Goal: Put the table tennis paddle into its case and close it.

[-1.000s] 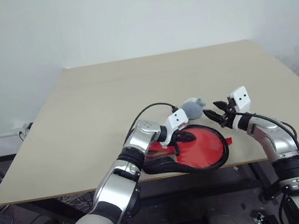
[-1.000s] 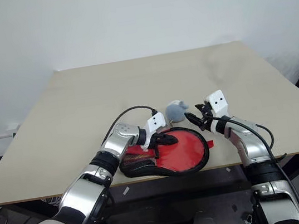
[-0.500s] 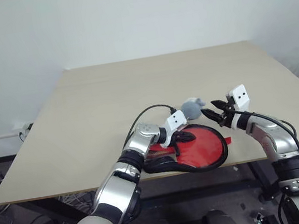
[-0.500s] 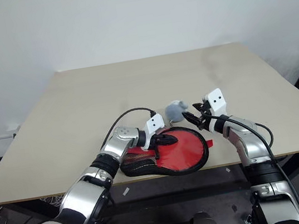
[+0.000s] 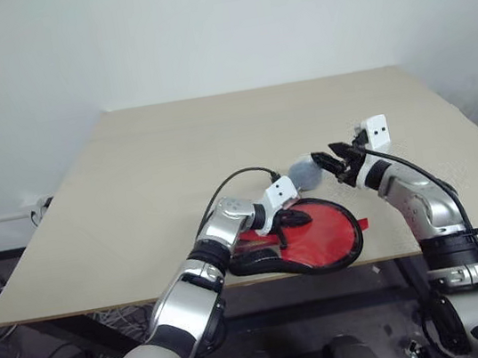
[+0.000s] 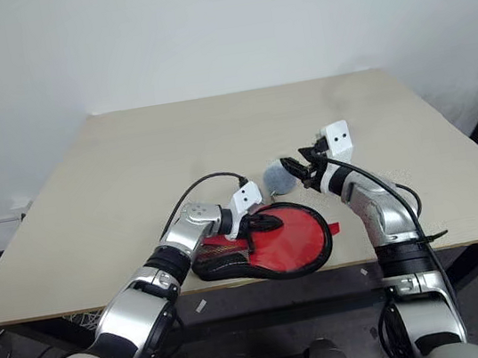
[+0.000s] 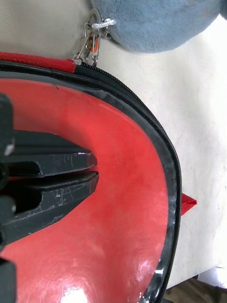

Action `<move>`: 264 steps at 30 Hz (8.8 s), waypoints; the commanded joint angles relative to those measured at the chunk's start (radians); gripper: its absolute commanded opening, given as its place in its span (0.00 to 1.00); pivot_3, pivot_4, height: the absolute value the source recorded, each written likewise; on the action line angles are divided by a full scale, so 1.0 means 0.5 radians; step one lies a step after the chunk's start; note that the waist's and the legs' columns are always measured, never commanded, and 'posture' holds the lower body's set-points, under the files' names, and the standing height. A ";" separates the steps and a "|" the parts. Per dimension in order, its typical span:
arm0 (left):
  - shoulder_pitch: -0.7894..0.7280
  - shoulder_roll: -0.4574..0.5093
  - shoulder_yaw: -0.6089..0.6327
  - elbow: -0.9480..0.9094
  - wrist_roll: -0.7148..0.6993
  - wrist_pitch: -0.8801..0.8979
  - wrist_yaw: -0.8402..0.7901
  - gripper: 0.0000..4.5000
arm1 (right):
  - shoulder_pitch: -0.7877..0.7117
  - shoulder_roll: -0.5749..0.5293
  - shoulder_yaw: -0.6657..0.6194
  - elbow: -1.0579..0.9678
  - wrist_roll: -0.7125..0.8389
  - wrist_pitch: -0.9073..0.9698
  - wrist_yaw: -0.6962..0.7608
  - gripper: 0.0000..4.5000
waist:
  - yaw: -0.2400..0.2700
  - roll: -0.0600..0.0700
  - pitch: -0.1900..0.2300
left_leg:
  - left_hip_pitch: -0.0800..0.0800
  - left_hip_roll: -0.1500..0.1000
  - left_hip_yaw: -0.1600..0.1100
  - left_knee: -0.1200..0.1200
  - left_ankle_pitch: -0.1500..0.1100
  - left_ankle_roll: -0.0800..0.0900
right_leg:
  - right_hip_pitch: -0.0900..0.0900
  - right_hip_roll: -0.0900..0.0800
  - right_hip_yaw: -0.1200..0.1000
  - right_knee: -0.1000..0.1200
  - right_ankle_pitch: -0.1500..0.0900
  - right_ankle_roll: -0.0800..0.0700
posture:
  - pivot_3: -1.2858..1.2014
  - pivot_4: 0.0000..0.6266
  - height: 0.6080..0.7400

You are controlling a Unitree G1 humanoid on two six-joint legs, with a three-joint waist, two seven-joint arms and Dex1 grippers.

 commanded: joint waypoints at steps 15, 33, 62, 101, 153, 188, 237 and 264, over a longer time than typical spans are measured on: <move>0.036 0.049 -0.067 0.127 0.105 0.166 -0.073 0.01 | -0.379 0.070 0.116 0.556 -0.150 -0.069 -0.080 0.65 | -0.002 0.004 -0.002 | 0.001 0.002 0.001 0.000 0.000 0.000 | -0.001 0.001 -0.003 0.001 0.000 0.000 | 0.52 0.00 1.00; 0.008 0.069 -0.090 0.122 0.134 0.205 -0.111 0.01 | -0.492 0.080 0.112 0.934 -0.235 -0.107 -0.023 0.65 | -0.018 0.005 -0.003 | 0.005 -0.012 -0.002 -0.009 0.000 0.000 | -0.002 0.001 -0.003 0.002 0.003 0.004 | 0.52 0.00 1.00; 0.023 0.035 -0.139 0.144 0.163 0.205 -0.023 0.00 | -0.028 -0.400 0.061 0.234 -0.291 0.215 -0.060 0.01 | 0.009 0.007 -0.004 | -0.003 -0.014 -0.004 -0.006 0.000 0.000 | 0.000 -0.004 -0.004 0.000 0.000 -0.001 | 0.52 0.00 1.00; 0.013 0.018 -0.172 0.168 0.173 0.208 0.012 0.00 | 1.055 -1.566 0.045 -0.583 -0.292 -0.091 0.898 0.01 | 0.115 0.008 -0.007 | -0.009 -0.002 0.005 0.001 -0.022 0.019 | 0.032 -0.038 -0.053 -0.035 -0.021 0.019 | 0.52 0.00 1.00; 0.019 -0.019 -0.203 0.176 0.216 0.200 -0.015 0.00 | 1.774 -1.345 0.133 -1.592 0.497 0.106 1.356 0.01 | 0.123 -0.004 -0.011 | -0.009 0.007 0.006 0.011 -0.037 0.025 | 0.046 -0.072 -0.099 -0.041 -0.025 0.017 | 0.52 0.00 1.00; -0.114 -0.155 -0.188 0.329 0.294 0.141 -0.054 0.00 | 0.666 -0.287 1.041 -1.317 0.405 0.587 0.679 0.01 | 0.129 -0.007 -0.033 | -0.008 0.005 0.002 0.007 -0.038 0.025 | 0.041 -0.072 -0.098 -0.040 -0.025 0.019 | 0.52 0.00 1.00; -0.209 0.266 0.373 0.098 -0.163 0.174 -0.210 0.00 | 0.322 0.129 1.043 -0.652 0.035 0.294 0.502 0.01 | 0.088 0.011 -0.038 | -0.010 0.003 0.002 -0.011 -0.029 0.018 | -0.001 -0.031 -0.067 -0.019 -0.022 0.025 | 0.52 0.00 1.00; 0.139 0.546 0.546 -0.647 -0.462 0.580 -0.134 0.00 | 0.138 0.171 0.822 -0.394 0.038 0.147 0.518 0.65 | 0.055 0.008 -0.035 | -0.004 0.002 0.010 -0.005 -0.029 0.015 | -0.007 -0.027 -0.041 0.000 -0.023 0.022 | 0.52 0.00 1.00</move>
